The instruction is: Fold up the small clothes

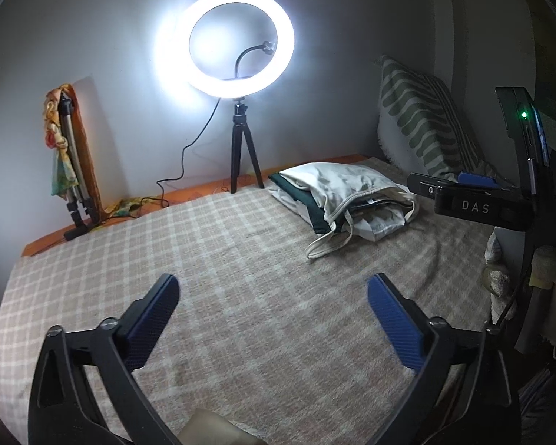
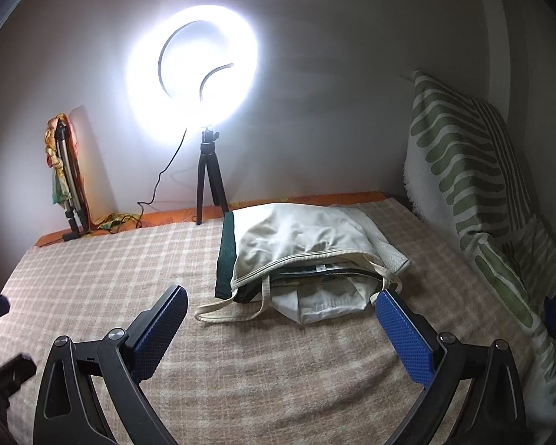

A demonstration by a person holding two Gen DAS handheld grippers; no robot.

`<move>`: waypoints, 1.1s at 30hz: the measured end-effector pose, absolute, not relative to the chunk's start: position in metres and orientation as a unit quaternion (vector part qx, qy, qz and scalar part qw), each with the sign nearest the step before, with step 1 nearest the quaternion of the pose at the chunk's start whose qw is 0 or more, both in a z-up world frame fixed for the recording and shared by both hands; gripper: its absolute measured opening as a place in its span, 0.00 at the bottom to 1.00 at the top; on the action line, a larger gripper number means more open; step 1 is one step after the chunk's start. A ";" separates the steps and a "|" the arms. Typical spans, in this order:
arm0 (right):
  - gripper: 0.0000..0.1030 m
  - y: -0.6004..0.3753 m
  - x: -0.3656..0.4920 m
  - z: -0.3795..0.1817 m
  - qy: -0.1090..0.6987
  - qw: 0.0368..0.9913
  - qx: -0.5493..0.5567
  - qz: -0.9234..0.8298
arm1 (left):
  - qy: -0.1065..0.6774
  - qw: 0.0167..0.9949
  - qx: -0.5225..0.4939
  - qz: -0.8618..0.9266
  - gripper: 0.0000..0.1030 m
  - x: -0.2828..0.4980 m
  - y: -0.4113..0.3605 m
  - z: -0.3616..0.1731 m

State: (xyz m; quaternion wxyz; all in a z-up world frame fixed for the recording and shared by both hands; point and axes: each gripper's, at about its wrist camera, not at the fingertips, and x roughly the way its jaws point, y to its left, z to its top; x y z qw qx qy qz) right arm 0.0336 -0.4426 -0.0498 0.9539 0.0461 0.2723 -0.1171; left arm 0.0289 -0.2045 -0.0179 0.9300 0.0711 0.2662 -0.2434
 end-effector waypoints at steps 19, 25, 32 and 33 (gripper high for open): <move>1.00 -0.437 0.033 -0.062 0.271 0.954 0.044 -0.124 | 0.258 0.935 0.088 -0.225 0.99 0.024 -0.204 -0.024; 1.00 -0.438 0.031 -0.062 0.267 0.954 0.045 -0.127 | 0.253 0.936 0.093 -0.225 0.99 0.020 -0.206 -0.023; 1.00 -0.437 0.030 -0.062 0.268 0.954 0.046 -0.128 | 0.244 0.938 0.100 -0.225 0.99 0.016 -0.207 -0.019; 1.00 -0.437 0.030 -0.062 0.268 0.954 0.046 -0.128 | 0.243 0.938 0.100 -0.225 0.99 0.016 -0.207 -0.019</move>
